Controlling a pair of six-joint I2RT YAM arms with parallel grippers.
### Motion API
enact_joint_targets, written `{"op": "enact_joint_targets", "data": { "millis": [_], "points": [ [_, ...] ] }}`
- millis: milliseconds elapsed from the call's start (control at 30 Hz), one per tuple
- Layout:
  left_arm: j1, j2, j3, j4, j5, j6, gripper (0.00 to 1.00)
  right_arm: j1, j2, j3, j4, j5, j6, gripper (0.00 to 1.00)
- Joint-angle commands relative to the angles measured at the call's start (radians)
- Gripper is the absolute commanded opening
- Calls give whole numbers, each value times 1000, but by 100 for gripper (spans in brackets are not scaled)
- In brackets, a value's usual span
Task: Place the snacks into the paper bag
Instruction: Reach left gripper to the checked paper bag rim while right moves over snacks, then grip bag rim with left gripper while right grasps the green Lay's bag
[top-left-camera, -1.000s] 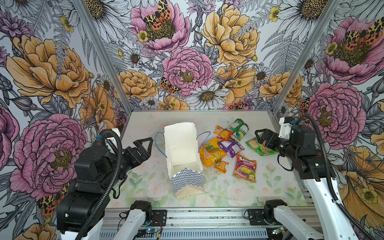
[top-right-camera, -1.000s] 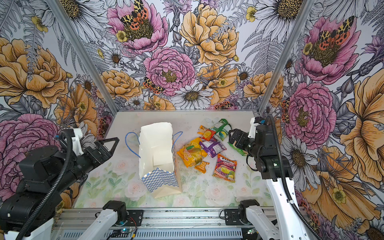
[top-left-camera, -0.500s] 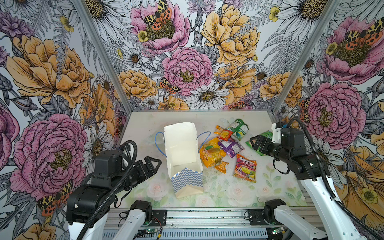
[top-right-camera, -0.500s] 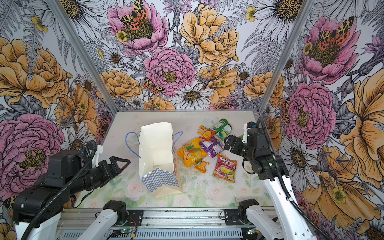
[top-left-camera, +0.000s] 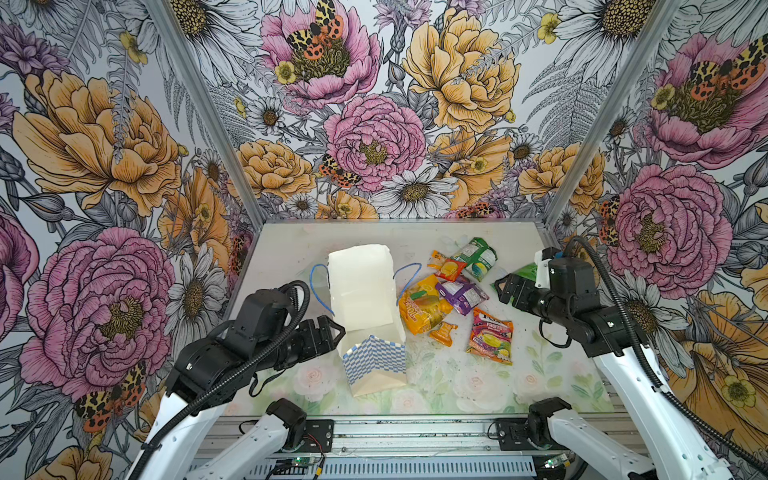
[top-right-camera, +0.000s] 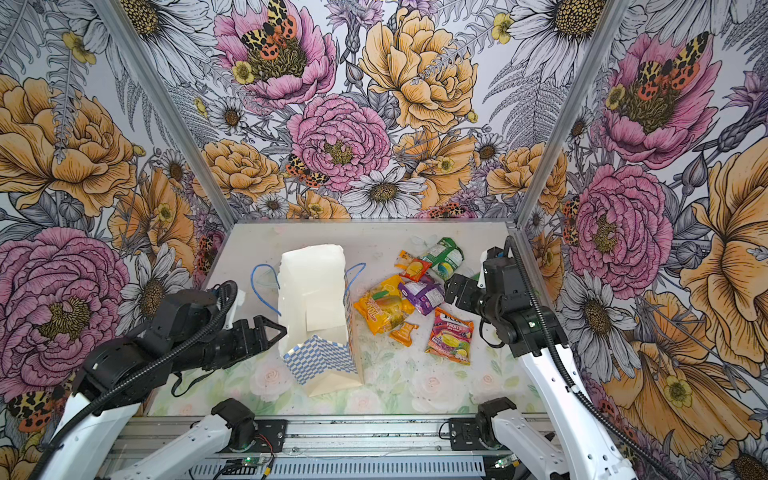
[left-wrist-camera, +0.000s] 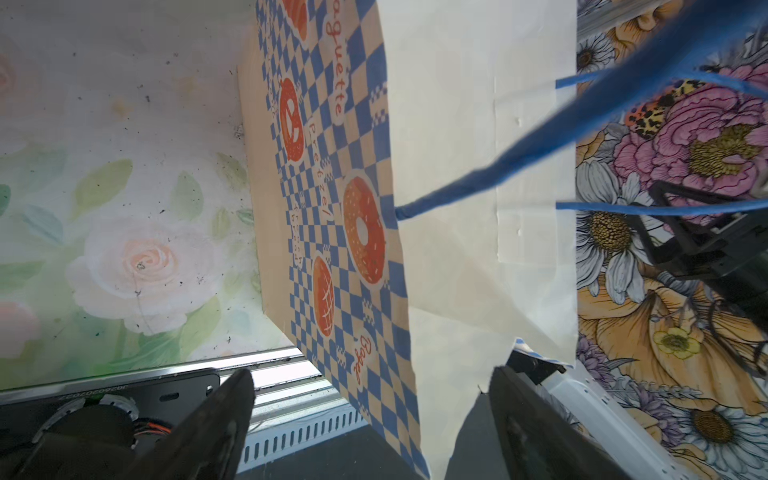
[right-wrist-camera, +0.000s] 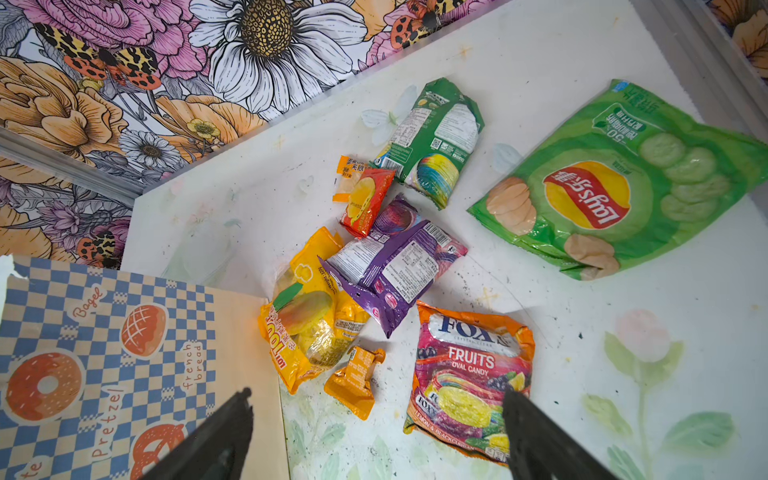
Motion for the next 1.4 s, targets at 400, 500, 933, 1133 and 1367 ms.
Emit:
{"op": "enact_joint_targets", "data": {
  "millis": [400,500,933,1133,1367],
  "points": [
    [-104,162,11,83,-372,-120,51,15,5,-15,25,-6,0,95],
    [-103,165,8,97,-386,-78,37,19,8,-13,26,-9,-2,95],
    [42,106,-45,202,-331,78,0,22,2,-5,38,-18,11,94],
    [183,95,53,177,-362,219,0,25,5,-7,40,-24,19,94],
    [201,186,212,98,-467,330,0,41,14,-37,46,-18,45,93]
  ]
}}
